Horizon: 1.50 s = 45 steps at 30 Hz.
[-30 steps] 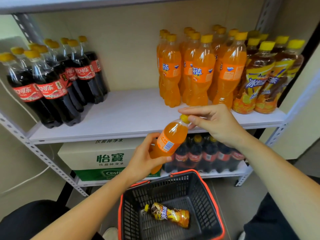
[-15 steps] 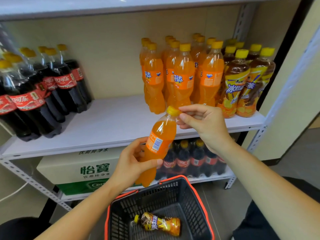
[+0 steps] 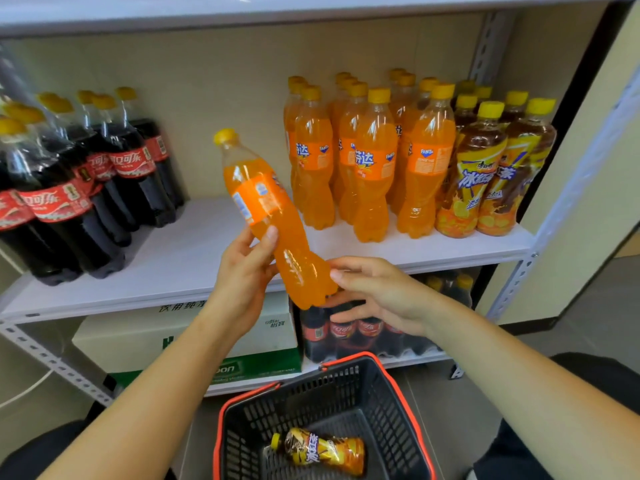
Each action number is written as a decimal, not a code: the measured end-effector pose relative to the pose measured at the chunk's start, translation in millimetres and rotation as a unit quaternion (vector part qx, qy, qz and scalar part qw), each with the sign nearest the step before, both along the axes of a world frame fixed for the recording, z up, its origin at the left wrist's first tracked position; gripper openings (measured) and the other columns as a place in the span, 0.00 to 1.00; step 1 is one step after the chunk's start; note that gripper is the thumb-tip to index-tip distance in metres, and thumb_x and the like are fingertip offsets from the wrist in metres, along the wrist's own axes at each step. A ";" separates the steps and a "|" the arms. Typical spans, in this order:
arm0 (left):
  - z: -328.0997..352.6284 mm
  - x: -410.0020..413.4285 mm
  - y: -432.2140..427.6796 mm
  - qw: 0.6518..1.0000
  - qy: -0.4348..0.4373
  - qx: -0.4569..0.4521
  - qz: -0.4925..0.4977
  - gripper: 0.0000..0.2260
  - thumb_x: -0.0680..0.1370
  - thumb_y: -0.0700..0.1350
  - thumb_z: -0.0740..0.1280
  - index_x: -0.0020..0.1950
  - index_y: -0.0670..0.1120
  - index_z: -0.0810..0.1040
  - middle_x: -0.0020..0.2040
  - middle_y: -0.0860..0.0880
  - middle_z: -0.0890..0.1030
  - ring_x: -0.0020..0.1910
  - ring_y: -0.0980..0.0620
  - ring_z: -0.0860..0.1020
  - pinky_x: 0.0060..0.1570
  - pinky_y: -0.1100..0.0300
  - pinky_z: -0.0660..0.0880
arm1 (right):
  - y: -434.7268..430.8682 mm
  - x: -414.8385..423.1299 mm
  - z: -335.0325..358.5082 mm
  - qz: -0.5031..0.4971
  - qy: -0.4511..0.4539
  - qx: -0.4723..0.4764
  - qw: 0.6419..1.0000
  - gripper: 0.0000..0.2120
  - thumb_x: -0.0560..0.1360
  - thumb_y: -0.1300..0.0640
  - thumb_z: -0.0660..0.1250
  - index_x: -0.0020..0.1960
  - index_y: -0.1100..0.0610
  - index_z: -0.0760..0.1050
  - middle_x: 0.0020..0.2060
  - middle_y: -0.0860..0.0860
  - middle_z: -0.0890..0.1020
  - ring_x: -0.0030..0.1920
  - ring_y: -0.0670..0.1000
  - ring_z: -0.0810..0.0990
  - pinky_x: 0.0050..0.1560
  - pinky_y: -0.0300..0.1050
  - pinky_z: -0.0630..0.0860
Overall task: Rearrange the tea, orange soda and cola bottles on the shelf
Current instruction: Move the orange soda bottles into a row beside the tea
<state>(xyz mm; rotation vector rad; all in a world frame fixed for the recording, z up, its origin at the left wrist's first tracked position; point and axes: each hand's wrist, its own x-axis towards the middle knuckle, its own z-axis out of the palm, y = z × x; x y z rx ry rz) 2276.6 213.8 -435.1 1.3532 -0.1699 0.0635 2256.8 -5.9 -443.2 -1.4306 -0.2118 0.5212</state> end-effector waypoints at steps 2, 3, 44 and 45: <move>4.3 3.8 0.9 0.999 0.015 -0.043 0.006 0.27 0.78 0.57 0.69 0.72 0.41 0.74 0.63 0.44 0.83 0.56 0.49 0.83 0.49 0.59 0.81 | 7.4 -1.7 1.4 0.001 0.027 0.072 0.997 0.19 0.81 0.55 0.66 0.70 0.57 0.74 0.62 0.61 0.82 0.60 0.63 0.83 0.58 0.58 0.82; 5.7 4.9 1.1 0.998 0.024 -0.063 0.007 0.29 0.77 0.57 0.68 0.72 0.41 0.74 0.63 0.43 0.83 0.57 0.49 0.83 0.49 0.59 0.81 | 10.8 -2.1 1.3 -0.009 0.018 0.094 0.995 0.21 0.79 0.54 0.68 0.71 0.57 0.73 0.62 0.61 0.82 0.60 0.63 0.83 0.59 0.56 0.82; 14.1 15.1 -24.8 0.981 -0.134 0.133 0.052 0.28 0.70 0.49 0.79 0.67 0.48 0.75 0.55 0.51 0.86 0.54 0.53 0.85 0.50 0.62 0.81 | 9.2 28.5 -13.3 -0.192 -0.336 -0.247 0.888 0.20 0.73 0.53 0.78 0.65 0.52 0.82 0.53 0.42 0.85 0.53 0.40 0.82 0.56 0.38 0.79; 14.3 18.7 -25.0 0.979 -0.138 0.142 0.057 0.28 0.70 0.49 0.79 0.68 0.48 0.75 0.56 0.50 0.86 0.55 0.53 0.85 0.52 0.61 0.82 | 3.5 33.0 -13.9 -0.217 -0.344 -0.264 0.875 0.18 0.74 0.55 0.77 0.63 0.52 0.83 0.52 0.41 0.84 0.52 0.41 0.82 0.55 0.42 0.80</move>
